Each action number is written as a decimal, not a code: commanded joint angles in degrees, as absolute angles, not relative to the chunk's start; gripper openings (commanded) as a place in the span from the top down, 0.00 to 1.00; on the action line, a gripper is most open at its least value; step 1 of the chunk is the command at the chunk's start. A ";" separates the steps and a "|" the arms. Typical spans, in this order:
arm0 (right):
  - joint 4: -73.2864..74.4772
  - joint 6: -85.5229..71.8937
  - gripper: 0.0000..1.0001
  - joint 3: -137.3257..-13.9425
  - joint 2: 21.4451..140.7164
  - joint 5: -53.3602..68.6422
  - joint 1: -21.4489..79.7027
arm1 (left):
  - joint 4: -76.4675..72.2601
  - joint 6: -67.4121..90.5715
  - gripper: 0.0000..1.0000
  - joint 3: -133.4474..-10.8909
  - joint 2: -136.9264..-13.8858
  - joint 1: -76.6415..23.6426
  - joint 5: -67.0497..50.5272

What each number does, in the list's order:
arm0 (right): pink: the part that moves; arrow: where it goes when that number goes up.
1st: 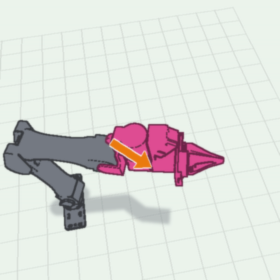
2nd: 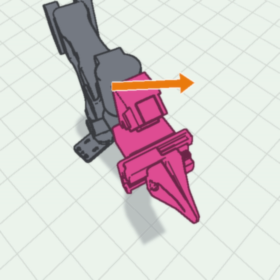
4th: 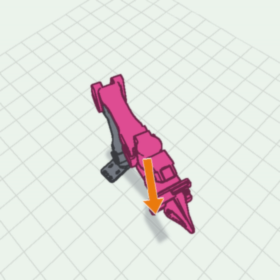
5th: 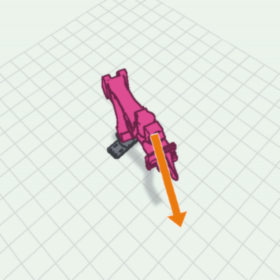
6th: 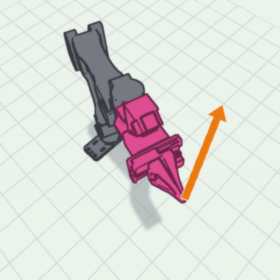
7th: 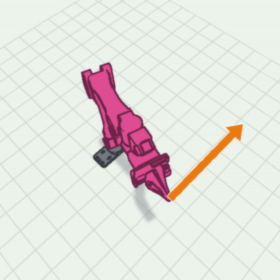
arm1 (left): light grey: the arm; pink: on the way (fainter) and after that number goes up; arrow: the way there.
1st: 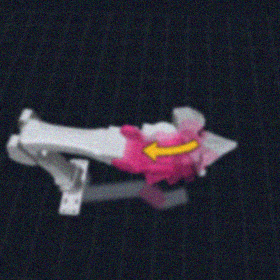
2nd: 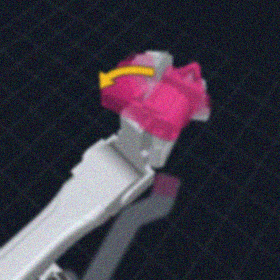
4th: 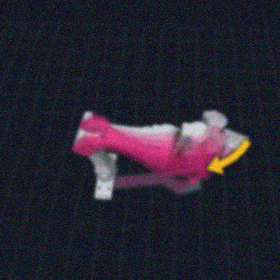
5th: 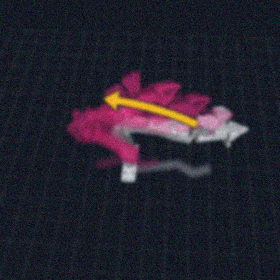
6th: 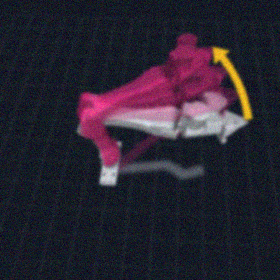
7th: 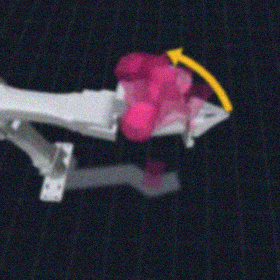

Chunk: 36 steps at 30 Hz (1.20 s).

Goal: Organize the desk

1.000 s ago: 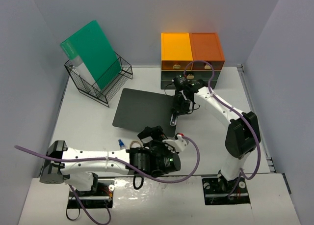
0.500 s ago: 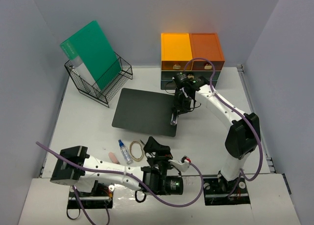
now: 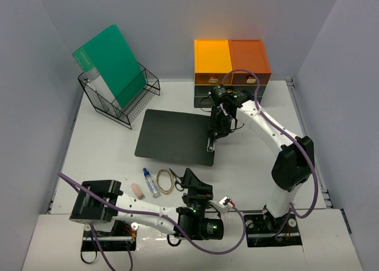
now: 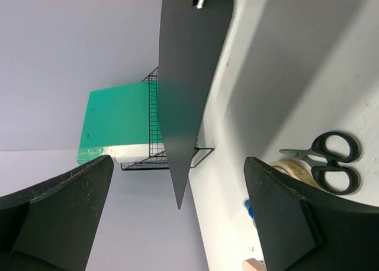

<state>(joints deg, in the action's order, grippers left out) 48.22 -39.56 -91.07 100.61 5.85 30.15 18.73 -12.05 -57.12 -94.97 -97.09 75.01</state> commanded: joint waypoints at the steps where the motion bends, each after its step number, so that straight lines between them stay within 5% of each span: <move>1: 51.23 -38.41 1.00 -94.91 99.14 8.78 29.54 | 5.19 -23.40 0.10 -56.18 -96.92 -97.39 78.74; 9: 53.52 -37.27 1.00 -96.06 99.05 9.05 29.27 | -28.87 -48.50 0.10 -50.30 -102.64 -95.11 80.59; 17: 54.43 -36.63 1.00 -96.48 98.97 9.14 29.03 | -84.52 -91.52 0.10 -47.34 -114.12 -91.83 79.15; 36: 54.67 -35.77 1.00 -95.01 97.72 9.16 28.32 | -90.63 -98.41 0.10 -49.97 -111.37 -87.74 78.04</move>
